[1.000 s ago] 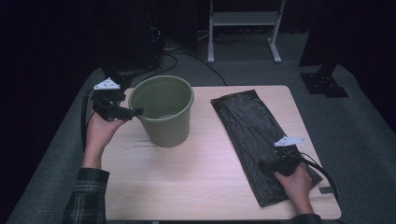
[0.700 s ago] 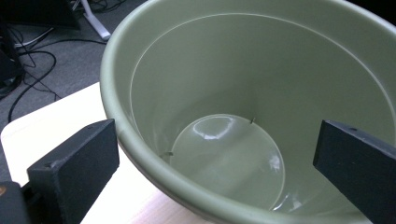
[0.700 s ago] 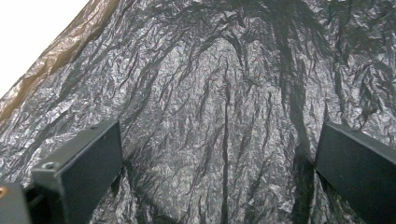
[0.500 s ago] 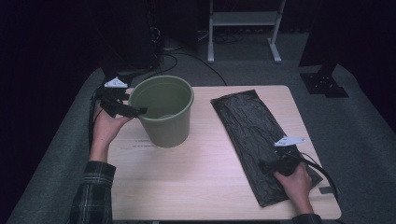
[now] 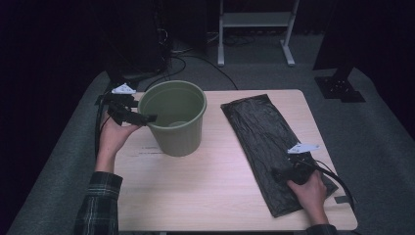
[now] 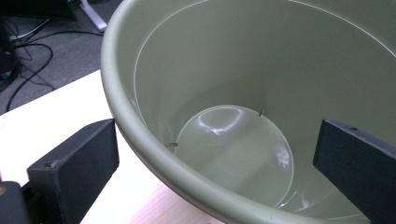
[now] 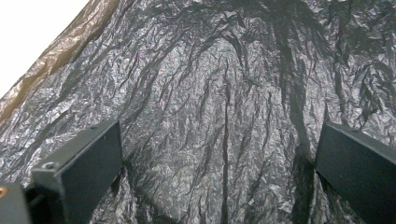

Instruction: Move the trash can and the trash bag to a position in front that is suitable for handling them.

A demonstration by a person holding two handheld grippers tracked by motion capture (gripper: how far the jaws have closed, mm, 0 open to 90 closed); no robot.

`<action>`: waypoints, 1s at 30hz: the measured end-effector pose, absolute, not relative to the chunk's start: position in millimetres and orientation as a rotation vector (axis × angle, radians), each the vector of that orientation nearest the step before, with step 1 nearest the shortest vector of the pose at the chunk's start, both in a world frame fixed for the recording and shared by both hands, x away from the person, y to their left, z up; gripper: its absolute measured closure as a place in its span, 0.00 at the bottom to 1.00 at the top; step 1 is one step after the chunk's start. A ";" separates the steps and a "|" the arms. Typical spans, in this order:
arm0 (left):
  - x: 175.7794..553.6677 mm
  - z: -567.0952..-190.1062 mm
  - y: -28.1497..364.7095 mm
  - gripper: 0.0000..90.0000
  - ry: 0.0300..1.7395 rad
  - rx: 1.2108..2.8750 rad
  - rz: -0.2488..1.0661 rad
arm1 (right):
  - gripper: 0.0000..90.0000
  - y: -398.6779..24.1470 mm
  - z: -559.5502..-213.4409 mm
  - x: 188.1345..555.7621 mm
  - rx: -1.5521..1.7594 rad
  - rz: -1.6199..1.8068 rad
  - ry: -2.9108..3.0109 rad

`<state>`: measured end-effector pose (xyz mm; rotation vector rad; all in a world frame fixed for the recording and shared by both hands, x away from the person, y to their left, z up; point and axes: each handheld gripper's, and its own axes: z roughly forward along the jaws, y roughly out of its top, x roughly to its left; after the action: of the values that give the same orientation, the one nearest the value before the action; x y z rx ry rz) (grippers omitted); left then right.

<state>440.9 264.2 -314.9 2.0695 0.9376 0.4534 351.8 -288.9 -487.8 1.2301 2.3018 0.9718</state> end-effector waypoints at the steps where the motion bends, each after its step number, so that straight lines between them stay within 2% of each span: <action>1: 439.0 -315.2 261.1 0.00 0.928 2.072 0.449 | 0.00 -288.9 -487.8 351.8 1.230 0.972 2.302; 30: 393.9 -318.3 215.9 0.00 0.769 2.107 0.374 | 0.00 -288.9 -487.8 351.8 1.229 0.972 2.301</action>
<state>393.9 215.9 -318.3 2.1072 0.7686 0.3738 351.8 -288.9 -487.8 1.2293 2.3012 0.9715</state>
